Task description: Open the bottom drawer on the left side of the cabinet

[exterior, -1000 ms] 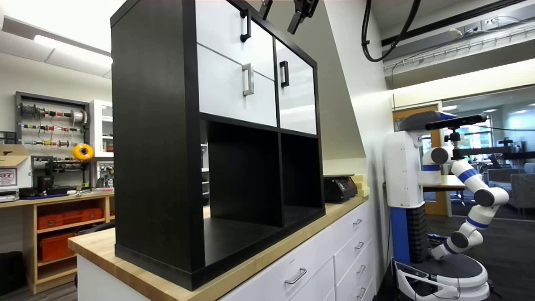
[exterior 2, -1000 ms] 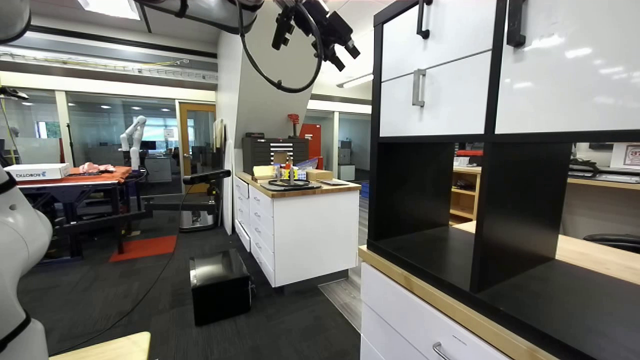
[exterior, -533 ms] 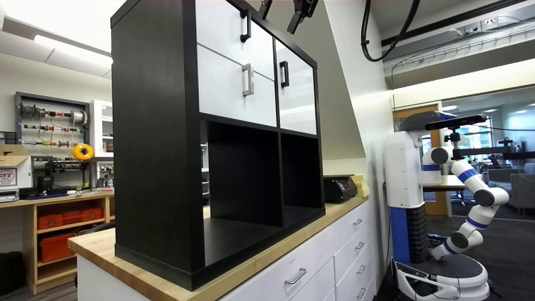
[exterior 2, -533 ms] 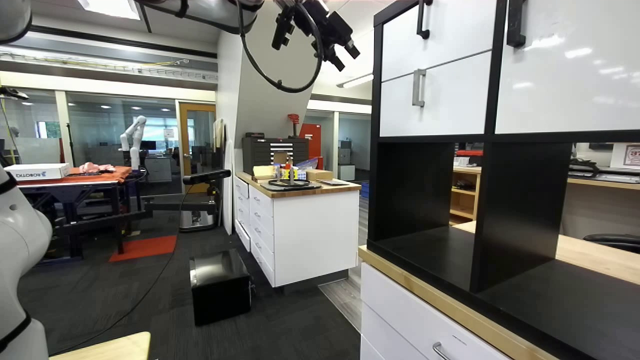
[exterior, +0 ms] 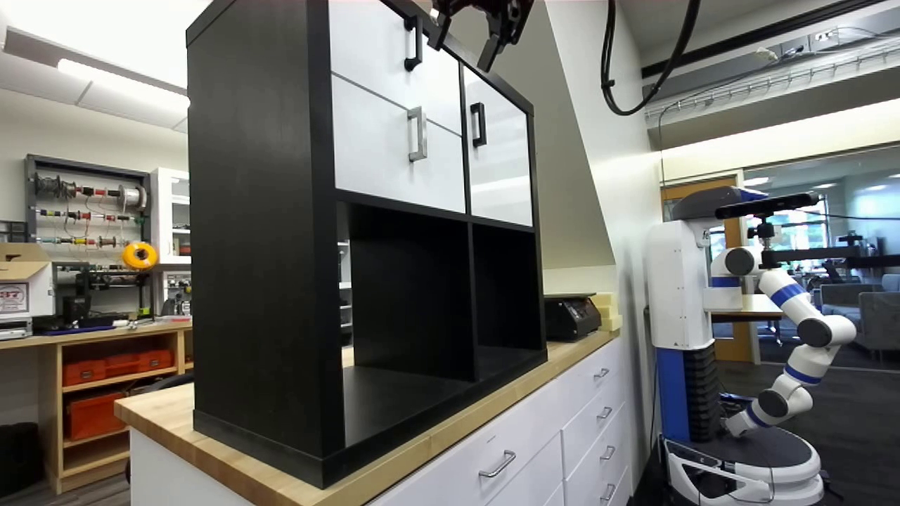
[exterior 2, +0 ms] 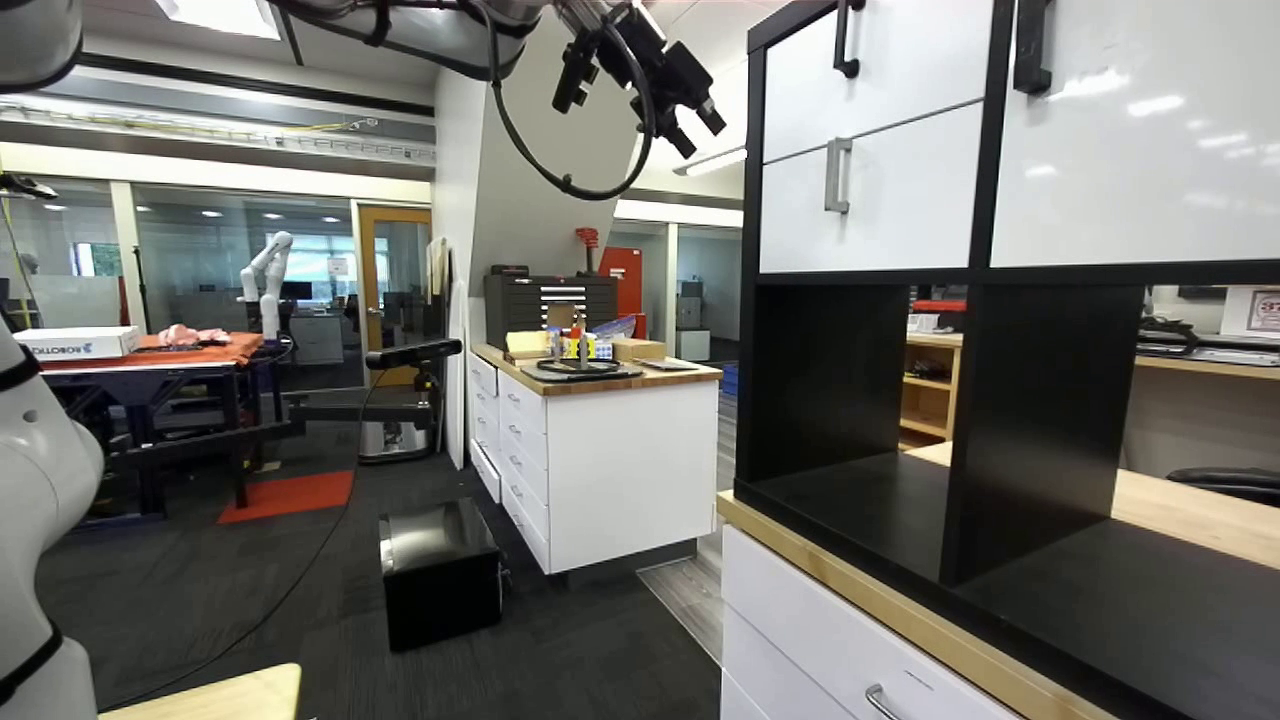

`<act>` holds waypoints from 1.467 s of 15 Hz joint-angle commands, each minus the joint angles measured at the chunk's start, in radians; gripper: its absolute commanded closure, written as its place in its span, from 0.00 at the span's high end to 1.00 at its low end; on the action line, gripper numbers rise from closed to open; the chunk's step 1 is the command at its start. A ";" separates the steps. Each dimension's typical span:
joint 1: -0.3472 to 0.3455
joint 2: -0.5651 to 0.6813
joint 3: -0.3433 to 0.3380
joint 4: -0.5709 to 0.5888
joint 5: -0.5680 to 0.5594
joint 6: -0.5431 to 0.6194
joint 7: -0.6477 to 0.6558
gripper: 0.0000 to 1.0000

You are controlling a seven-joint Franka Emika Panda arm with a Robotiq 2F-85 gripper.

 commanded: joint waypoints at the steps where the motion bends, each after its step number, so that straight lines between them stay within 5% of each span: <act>1: 0.008 0.040 -0.035 0.021 -0.017 0.017 -0.008 1.00; 10: 0.004 0.100 -0.114 0.056 -0.005 0.048 -0.060 1.00; 22: -0.013 0.226 -0.190 0.105 0.148 0.226 -0.344 1.00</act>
